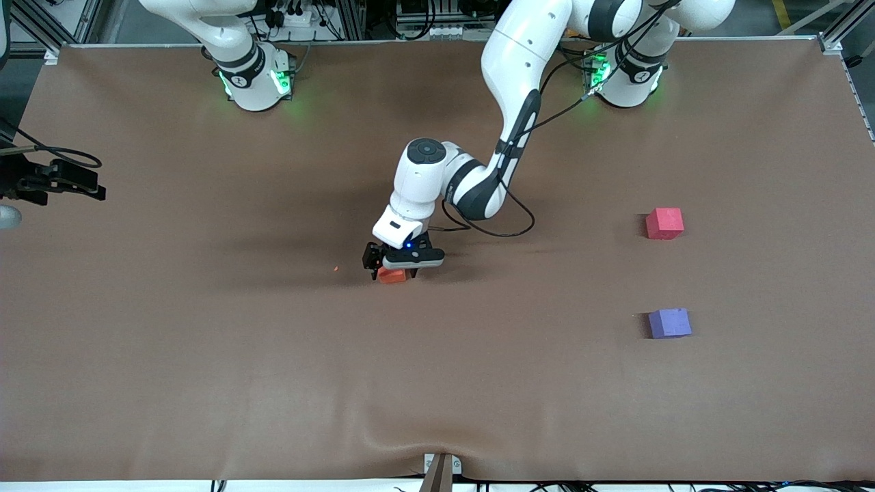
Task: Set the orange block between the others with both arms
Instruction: 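Grasp the orange cube with the left gripper while the right gripper withdraws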
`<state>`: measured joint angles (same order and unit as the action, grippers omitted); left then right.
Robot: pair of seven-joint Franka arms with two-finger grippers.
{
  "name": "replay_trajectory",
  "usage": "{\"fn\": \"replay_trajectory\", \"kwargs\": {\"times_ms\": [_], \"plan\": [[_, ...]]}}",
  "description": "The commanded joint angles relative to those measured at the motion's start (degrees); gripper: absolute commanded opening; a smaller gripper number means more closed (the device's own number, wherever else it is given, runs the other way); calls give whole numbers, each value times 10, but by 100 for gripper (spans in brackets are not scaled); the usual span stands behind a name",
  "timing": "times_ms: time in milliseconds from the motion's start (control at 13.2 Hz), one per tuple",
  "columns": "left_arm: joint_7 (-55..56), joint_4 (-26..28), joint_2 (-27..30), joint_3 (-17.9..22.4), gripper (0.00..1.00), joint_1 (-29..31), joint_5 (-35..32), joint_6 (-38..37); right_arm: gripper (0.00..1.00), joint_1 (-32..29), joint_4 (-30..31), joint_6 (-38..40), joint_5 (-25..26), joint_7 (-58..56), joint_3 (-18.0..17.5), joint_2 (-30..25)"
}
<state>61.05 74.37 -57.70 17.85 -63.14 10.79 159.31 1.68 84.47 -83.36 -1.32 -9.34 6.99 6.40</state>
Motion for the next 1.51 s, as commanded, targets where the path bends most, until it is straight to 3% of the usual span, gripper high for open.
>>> {"fn": "replay_trajectory", "kwargs": {"times_ms": [0, 530, 606, 681, 757, 908, 1060, 1135, 1438], "plan": [[5, -25, -22, 16, 100, -16, -9, 7, 100, -7, -15, 7, 11, 0, -5, 5], [6, -12, -24, 15, 100, -29, -31, 0, 100, -23, -16, 6, 17, 0, -8, 12], [8, -10, -24, 13, 94, -30, -31, -1, 100, -24, -16, 6, 15, -1, -8, 11], [16, -8, -24, 13, 60, -29, -30, -5, 100, -22, -16, 6, 18, -1, -8, 12], [29, -6, -20, 13, 4, -29, -29, -24, 100, -21, -18, 6, 18, 0, -8, 11], [31, -5, -13, 13, 0, -25, -27, -65, 100, -19, -22, 6, 12, 2, -8, 12], [30, 5, 29, 17, 0, -15, -27, -144, 100, -10, -22, 6, 16, 2, -9, 11], [28, 2, 47, 18, 0, 16, -27, -183, 100, -10, -22, 6, 18, 1, -9, 12], [13, 3, 74, 16, 0, 116, -30, -208, 100, -15, -28, 6, 18, 1, -8, 11]]}}
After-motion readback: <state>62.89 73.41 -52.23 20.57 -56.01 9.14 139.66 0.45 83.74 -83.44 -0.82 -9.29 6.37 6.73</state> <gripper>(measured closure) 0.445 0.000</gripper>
